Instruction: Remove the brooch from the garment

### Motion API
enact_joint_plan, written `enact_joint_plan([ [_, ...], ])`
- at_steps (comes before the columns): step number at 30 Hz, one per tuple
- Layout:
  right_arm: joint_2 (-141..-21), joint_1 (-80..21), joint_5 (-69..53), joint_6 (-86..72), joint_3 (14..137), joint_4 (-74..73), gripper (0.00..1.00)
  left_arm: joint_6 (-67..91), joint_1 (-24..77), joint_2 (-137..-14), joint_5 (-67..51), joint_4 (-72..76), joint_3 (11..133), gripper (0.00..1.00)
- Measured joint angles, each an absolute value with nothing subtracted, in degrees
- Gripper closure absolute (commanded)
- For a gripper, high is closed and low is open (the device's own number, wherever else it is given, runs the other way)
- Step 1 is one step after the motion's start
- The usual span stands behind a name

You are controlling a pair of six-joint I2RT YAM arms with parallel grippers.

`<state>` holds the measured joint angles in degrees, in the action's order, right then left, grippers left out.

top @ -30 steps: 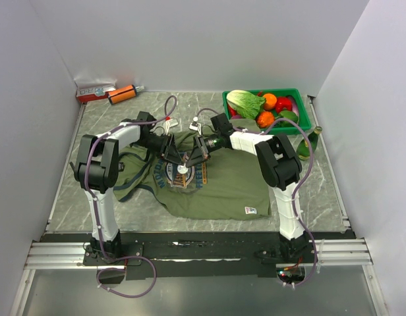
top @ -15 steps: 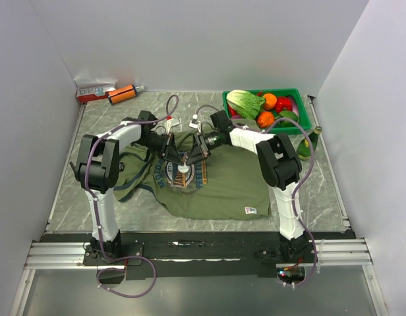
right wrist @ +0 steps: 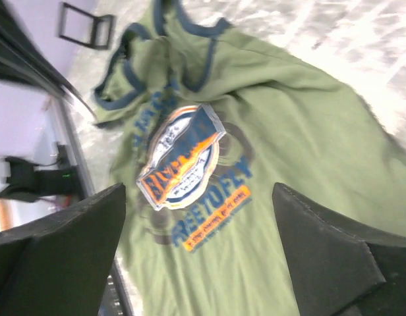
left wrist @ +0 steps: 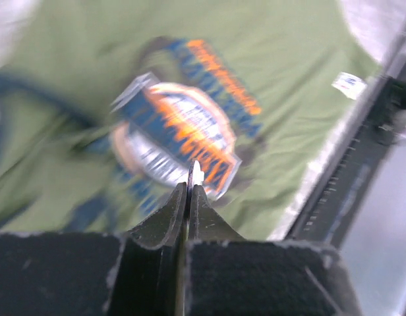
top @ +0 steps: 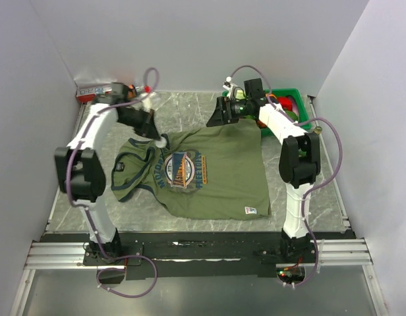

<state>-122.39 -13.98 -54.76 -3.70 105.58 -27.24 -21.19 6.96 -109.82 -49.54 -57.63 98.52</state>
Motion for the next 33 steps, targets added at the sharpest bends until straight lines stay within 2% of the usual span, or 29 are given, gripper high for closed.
enact_joint_plan([
  [6, -118.8, -15.2, -50.6, -1.6, 103.6, -30.6, 0.00, -23.1, -2.5, -102.8, -39.2, -60.6, 98.4, 0.99],
  [10, -117.9, -16.1, -49.0, -0.7, 103.5, -31.6, 0.00, -22.7, -7.7, -98.6, -33.9, -60.4, 93.9, 0.99],
  [17, -117.6, -16.7, -46.1, -0.1, 102.8, -32.1, 0.00, -14.9, -7.8, -96.1, -29.8, -57.1, 85.1, 0.99],
  [21, -116.3, -18.2, -43.3, 1.5, 101.1, -33.3, 0.00, -10.7, -7.2, -96.1, -16.5, -53.7, 85.0, 0.99],
  [28, -114.1, -20.9, -40.2, 3.1, 100.3, -34.7, 0.00, -8.1, -7.2, -96.5, 13.9, -46.3, 84.8, 0.99],
  [33, -114.0, -20.8, -38.6, 3.4, 100.3, -35.0, 0.00, -8.0, -5.4, -95.1, 27.9, -39.9, 78.0, 0.99],
])
